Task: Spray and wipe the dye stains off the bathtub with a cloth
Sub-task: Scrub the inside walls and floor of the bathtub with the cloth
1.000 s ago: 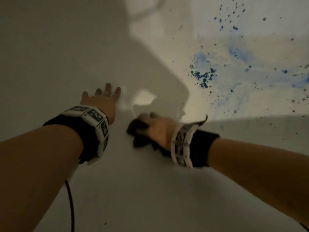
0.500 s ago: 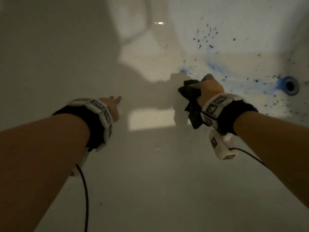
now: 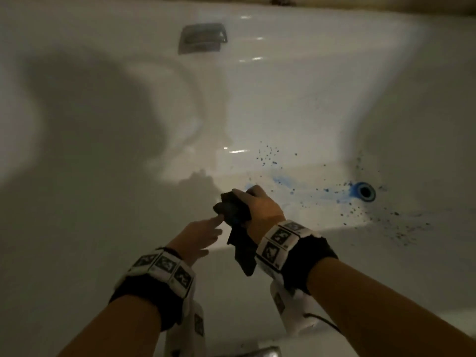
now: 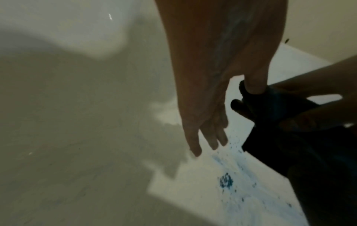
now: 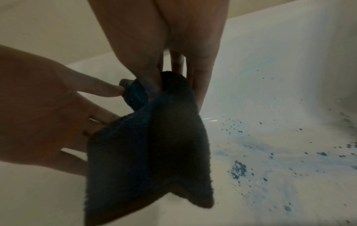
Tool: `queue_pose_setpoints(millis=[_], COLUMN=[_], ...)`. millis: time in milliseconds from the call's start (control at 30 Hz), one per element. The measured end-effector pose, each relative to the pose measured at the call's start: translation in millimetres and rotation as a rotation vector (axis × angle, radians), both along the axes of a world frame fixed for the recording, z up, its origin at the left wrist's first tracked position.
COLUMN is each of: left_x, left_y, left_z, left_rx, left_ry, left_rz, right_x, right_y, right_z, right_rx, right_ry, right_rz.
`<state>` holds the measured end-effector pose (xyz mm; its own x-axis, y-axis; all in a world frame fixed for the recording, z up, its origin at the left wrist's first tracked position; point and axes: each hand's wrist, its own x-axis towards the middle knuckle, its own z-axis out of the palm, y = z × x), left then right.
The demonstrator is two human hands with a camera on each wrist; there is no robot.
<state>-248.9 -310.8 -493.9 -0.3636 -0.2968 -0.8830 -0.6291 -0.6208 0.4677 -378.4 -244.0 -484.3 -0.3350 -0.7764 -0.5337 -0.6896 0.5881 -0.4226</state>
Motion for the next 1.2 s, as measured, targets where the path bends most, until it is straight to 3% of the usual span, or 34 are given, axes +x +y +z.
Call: queue_pose_setpoints(millis=[233,333,400,467,633,700,867,933,1033,1200], left_x=[-43.0,-78.8,-102.6,-125.7,-174.1,-184.2,-205.9,-215.4,-232.9,-309.8], left_y=[-5.2,-1.1,14.7,25.4,25.6,28.9,18.9,4.9,-33.0,-104.1], left_z=[56.9,65.3,69.3,69.9,67.4,59.0,31.2,18.9,21.4,66.8], left_rx=[-0.076,-0.242,-0.27,-0.286,-0.335,-0.292,-0.315,-0.511,-1.04,-1.44], left_ry=[0.229,0.208,0.175,0.171,0.21,0.221,0.196,0.077,-0.209,-0.262], left_rz=[0.062,0.062,0.1,0.135,0.231,0.207,0.169,0.068,-0.379,-0.929], right_x=[-34.0,-68.8,-90.6,-118.6,-185.3,-199.0,-219.5,-233.9,-268.1,-332.8], right_y=[-5.5,-1.1,12.6,24.1,37.4,42.1,32.8,27.1,23.0,10.7], right_z=[44.1,51.0,57.0,58.5,49.0,36.2,8.3,0.3,-7.0,27.0], right_rx=[-0.202,-0.27,-0.2,-0.174,-0.18,-0.141,-0.185,-0.174,-0.144,-0.335], right_ry=[-0.102,-0.174,-0.221,-0.247,-0.525,-0.607,-0.541,-0.418,-0.266,-0.211], right_rz=[-0.011,-0.03,-0.033,-0.019,-0.309,-0.289,-0.302,-0.311,-0.421,-0.711])
